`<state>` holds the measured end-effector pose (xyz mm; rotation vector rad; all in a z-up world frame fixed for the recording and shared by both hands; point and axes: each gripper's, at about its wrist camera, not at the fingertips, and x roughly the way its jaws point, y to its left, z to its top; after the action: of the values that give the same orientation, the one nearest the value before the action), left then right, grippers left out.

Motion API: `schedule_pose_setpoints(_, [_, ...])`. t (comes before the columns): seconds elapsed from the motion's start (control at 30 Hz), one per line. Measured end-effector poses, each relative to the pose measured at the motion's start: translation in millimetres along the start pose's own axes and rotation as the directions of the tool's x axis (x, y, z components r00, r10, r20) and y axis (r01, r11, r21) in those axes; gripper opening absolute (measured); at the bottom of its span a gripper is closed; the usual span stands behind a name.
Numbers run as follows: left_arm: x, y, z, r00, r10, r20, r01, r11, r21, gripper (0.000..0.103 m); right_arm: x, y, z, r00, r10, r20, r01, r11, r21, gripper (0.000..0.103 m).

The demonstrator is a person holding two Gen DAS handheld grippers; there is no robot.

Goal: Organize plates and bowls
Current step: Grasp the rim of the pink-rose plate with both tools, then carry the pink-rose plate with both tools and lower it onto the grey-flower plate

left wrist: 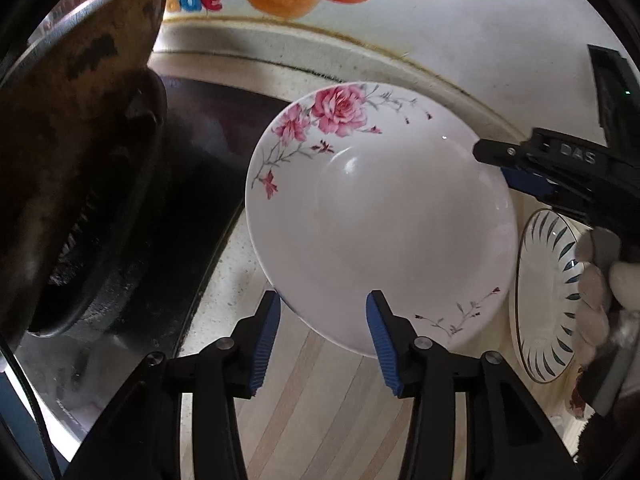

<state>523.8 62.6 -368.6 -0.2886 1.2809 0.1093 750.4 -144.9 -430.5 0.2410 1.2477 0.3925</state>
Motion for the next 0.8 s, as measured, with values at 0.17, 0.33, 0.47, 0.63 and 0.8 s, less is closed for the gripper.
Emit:
schedule_pose_setpoints(0.17, [14, -2, 5, 1.0, 0.011, -0.004, -0.011, 1.0, -0.004, 0.041, 17, -5, 6, 0.998, 0.057, -0.016, -0.057, 0.998, -0.003, 0.024])
schedule_pose_setpoints(0.33, [17, -4, 4, 0.999, 0.035, 0.035, -0.035, 0.999, -0.012, 0.036, 15, -3, 5, 0.998, 0.065, -0.011, -0.065, 0.998, -0.02, 0.021])
schedule_pose_setpoints(0.47, [7, -3, -4, 0.998, 0.027, 0.056, -0.026, 0.999, -0.019, 0.035, 0, -2, -3, 0.997, 0.074, -0.001, -0.074, 0.996, -0.054, 0.015])
schedule_pose_setpoints(0.63, [-5, -9, -11, 0.998, 0.01, 0.069, -0.009, 1.0, -0.018, 0.036, -20, 4, -14, 0.997, 0.077, 0.02, -0.076, 0.995, -0.062, 0.013])
schedule_pose_setpoints(0.8, [-28, -12, -30, 0.996, 0.0, 0.09, 0.001, 1.0, -0.01, 0.036, -48, 6, -34, 0.995, 0.095, 0.039, -0.093, 0.994, -0.059, 0.013])
